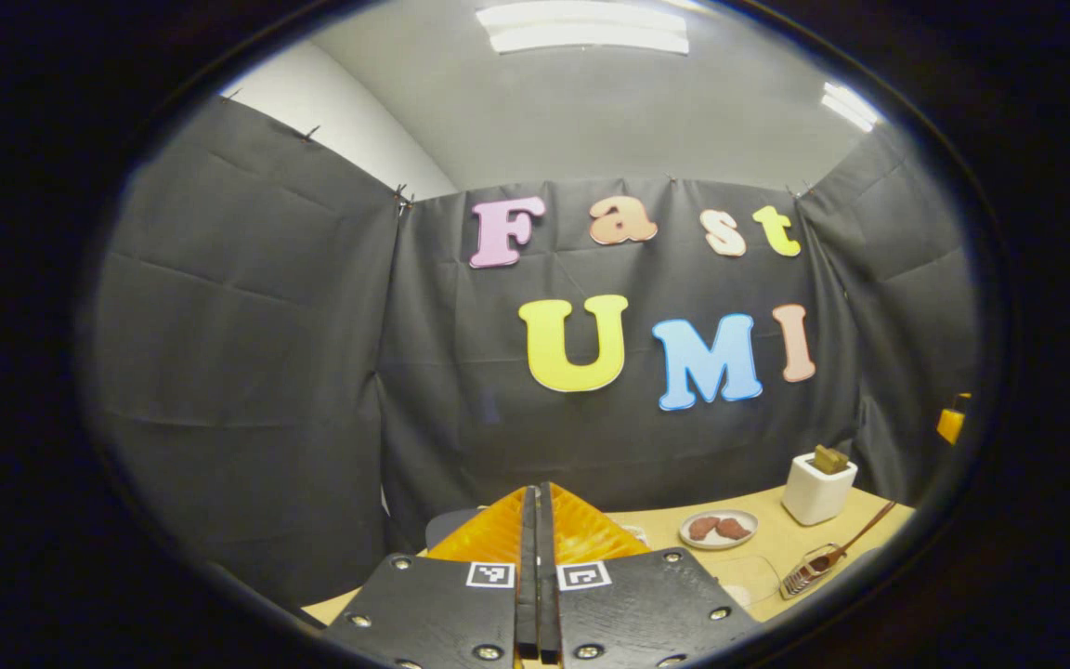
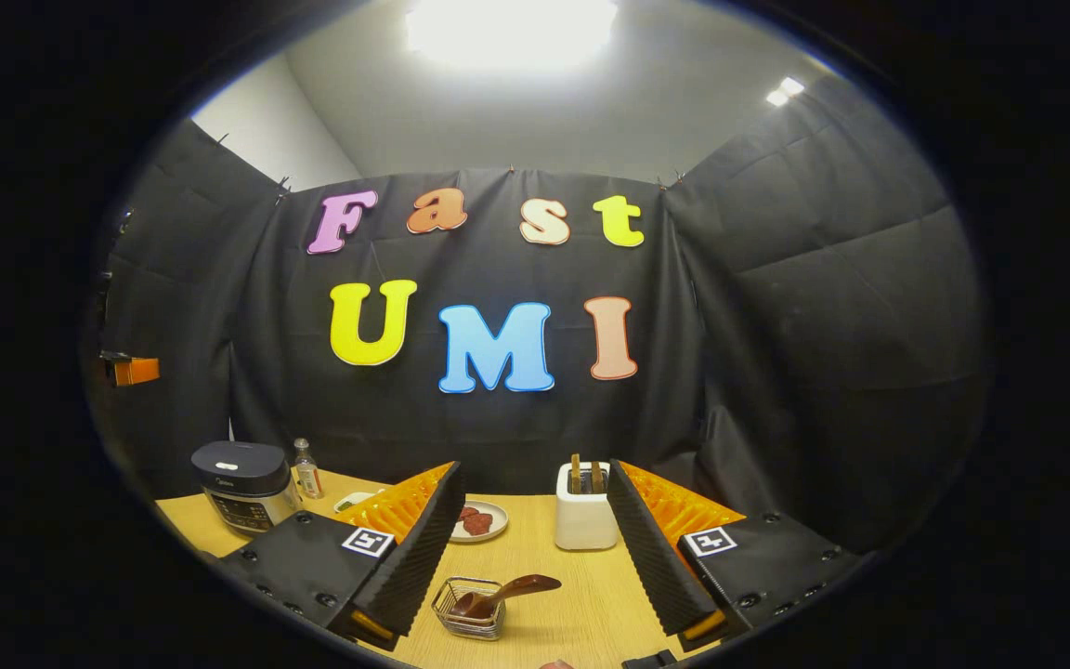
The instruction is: Close the left gripper, press the button to open the rice cooker; take a wooden spoon from the chopstick holder with the right hand, scoop a spoonful of rice and pour it into the rice cooker, then put the wooden spoon back into the chopstick holder.
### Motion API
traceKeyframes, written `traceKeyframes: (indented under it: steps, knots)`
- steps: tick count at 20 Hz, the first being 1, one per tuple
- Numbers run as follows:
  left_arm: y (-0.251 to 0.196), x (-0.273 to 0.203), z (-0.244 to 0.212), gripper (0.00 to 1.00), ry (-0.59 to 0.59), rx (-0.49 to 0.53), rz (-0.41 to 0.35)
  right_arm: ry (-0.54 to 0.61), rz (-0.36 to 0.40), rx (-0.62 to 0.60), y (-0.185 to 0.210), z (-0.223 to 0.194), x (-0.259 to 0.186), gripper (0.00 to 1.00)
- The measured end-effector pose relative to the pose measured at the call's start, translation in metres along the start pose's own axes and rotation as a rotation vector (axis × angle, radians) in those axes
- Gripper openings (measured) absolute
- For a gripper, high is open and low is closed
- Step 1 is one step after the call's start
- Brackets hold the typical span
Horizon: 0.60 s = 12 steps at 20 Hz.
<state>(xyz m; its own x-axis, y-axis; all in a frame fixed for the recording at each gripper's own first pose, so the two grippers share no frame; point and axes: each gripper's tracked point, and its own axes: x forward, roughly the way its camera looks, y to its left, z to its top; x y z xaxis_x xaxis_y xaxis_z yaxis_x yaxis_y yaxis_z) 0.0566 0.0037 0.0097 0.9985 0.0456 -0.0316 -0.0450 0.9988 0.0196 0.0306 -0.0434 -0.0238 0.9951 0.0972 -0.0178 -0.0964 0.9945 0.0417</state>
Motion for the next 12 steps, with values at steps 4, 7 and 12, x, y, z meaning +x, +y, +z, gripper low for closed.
traceKeyframes:
  steps: [4, 7, 12]
  knots:
    - [0.005, 0.042, -0.034, 0.03, 0.046, -0.02, -0.027, -0.004, -0.059, 0.0, -0.001, 0.003, 0.004, 0.98]
    - [0.011, 0.074, -0.065, 0.02, 0.088, -0.05, -0.039, -0.012, -0.107, -0.007, -0.001, 0.009, 0.008, 0.94]
    - [0.015, 0.113, -0.111, 0.02, 0.149, -0.035, -0.062, -0.007, -0.162, -0.034, 0.002, 0.011, 0.014, 0.94]
